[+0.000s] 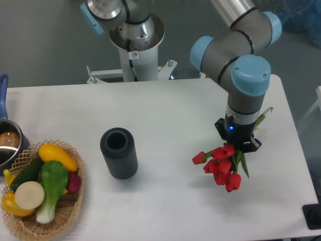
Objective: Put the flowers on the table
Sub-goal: 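Lower the held red tulips toward the table beside the grey vase, then open the gripper to release the tulips onto the table, then raise the open gripper up away from the tulips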
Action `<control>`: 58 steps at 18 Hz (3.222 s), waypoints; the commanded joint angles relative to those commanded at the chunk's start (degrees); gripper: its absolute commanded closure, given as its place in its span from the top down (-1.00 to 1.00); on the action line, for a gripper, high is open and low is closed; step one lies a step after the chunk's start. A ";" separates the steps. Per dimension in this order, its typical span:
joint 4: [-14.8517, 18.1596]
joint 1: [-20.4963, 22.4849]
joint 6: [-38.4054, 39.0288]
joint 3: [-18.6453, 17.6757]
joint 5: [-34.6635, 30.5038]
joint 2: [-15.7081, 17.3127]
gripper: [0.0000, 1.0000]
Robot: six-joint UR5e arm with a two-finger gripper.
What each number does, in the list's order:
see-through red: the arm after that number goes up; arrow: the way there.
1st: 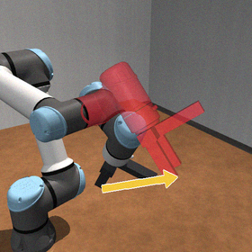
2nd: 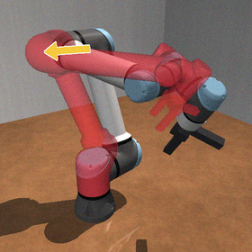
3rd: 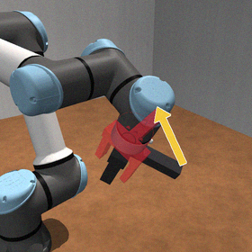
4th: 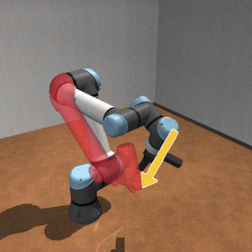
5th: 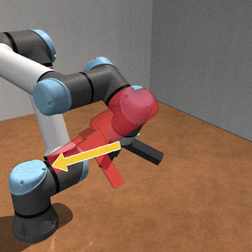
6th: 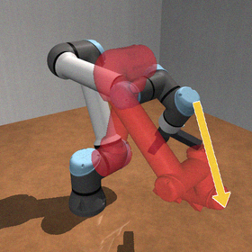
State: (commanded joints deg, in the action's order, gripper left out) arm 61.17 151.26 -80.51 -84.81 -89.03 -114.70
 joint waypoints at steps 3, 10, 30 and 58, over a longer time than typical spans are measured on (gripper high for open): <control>0.00 0.00 0.00 0.00 0.00 -0.09 -0.80; -0.17 -0.18 0.00 -1.14 0.00 -0.35 -0.76; -4.83 -1.32 2.02 -6.24 0.61 -2.72 0.08; -5.27 5.18 -0.61 -5.01 2.99 2.90 1.00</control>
State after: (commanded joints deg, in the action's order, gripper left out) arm 55.90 156.44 -81.12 -89.83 -86.05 -111.80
